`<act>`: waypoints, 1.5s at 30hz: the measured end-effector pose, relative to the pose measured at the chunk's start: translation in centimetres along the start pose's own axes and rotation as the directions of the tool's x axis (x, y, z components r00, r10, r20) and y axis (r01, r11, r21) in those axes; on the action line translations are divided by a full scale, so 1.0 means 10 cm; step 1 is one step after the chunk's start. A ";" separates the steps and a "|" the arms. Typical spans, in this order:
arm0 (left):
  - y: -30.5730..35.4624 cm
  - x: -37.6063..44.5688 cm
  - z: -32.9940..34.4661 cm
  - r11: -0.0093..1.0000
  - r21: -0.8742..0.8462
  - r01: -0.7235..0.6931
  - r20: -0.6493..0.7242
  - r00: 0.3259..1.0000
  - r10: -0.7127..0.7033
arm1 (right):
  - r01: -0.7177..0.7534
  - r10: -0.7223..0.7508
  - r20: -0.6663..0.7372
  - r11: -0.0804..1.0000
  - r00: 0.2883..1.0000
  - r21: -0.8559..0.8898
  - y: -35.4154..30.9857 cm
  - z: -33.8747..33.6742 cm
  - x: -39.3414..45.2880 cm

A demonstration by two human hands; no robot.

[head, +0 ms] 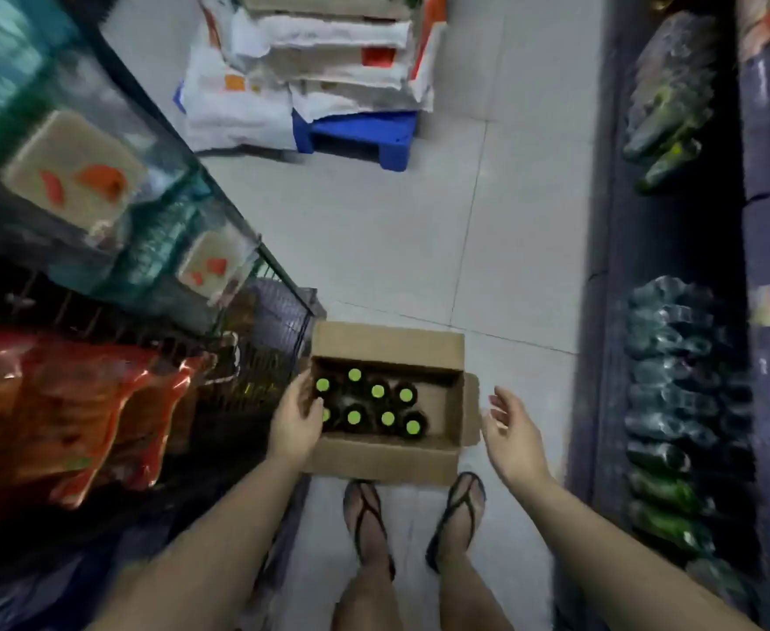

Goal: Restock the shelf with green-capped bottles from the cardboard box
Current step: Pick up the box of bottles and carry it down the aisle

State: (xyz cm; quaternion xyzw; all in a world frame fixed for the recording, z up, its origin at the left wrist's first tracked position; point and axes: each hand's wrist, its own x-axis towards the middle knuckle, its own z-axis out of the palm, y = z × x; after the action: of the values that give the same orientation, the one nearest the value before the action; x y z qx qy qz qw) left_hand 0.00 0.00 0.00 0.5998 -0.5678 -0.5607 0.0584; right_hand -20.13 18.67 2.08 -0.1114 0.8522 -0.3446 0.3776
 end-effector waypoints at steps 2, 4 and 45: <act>-0.30 0.31 0.13 0.999 0.036 0.029 -0.057 0.998 -0.027 | -0.031 0.031 -0.003 1.000 1.000 -0.004 0.28 0.21 0.34; -0.63 0.63 0.23 0.996 0.002 0.093 -0.107 0.990 -0.093 | -0.065 0.065 0.000 0.998 0.998 -0.012 0.59 0.42 0.67; -1.84 1.98 0.53 0.909 0.359 -0.212 0.168 0.973 0.160 | 0.044 -0.045 -0.030 0.999 0.999 -0.032 2.33 0.49 1.99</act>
State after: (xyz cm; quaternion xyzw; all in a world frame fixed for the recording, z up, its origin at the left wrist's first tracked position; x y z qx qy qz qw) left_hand 2.02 -5.39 -26.93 0.5036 -0.7215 -0.4733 -0.0423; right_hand -28.72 24.45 -27.14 -0.1309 0.8605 -0.3410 0.3552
